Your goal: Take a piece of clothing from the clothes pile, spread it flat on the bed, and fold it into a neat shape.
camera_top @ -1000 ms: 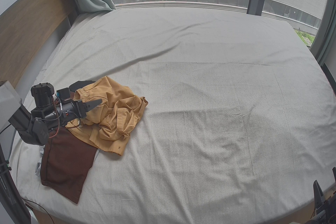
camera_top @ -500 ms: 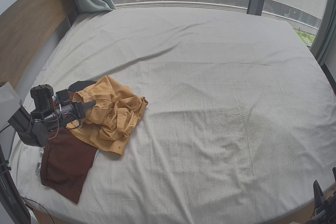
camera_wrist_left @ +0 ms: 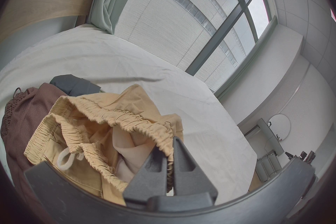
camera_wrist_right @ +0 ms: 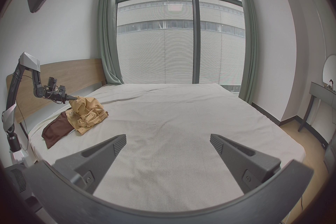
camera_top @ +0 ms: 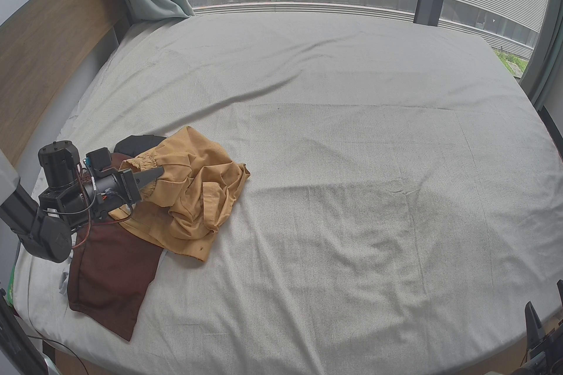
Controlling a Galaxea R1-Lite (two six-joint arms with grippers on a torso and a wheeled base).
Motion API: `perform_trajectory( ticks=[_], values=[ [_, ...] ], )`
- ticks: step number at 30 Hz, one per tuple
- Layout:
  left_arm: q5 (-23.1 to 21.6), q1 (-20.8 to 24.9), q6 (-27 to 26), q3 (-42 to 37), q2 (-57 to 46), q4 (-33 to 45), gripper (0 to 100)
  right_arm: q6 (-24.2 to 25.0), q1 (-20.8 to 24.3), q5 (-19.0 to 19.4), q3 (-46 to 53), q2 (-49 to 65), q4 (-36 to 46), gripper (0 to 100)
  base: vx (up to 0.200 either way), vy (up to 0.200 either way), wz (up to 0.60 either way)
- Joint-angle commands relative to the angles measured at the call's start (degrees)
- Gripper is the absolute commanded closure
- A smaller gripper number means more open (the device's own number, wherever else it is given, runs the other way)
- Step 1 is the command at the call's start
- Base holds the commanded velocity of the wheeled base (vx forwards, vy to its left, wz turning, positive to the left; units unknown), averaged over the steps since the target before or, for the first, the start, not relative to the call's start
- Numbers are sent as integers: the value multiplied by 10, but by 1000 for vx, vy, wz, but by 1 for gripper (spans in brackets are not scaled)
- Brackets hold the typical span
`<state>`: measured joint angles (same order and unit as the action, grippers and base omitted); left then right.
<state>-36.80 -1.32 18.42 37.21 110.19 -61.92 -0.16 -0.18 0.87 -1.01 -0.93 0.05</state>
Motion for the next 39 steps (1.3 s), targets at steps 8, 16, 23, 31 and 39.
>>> perform_trajectory(
  ticks=[8,16,23,31,39],
  values=[
    [9,36,5,-67,-45,-73,100,0,0,0,10,9,0,0,0,0,0],
    [9,48,7,-81,-64,-71,100,0,0,0,10,9,0,0,0,0,0],
    [35,70,64,-79,-85,-72,100,0,0,0,10,9,0,0,0,0,0],
    [121,141,159,-71,-116,-74,100,1,0,0,10,9,0,0,0,0,0],
    [164,173,211,-51,-120,-85,100,1,0,0,10,9,0,0,0,0,0]
  ],
)
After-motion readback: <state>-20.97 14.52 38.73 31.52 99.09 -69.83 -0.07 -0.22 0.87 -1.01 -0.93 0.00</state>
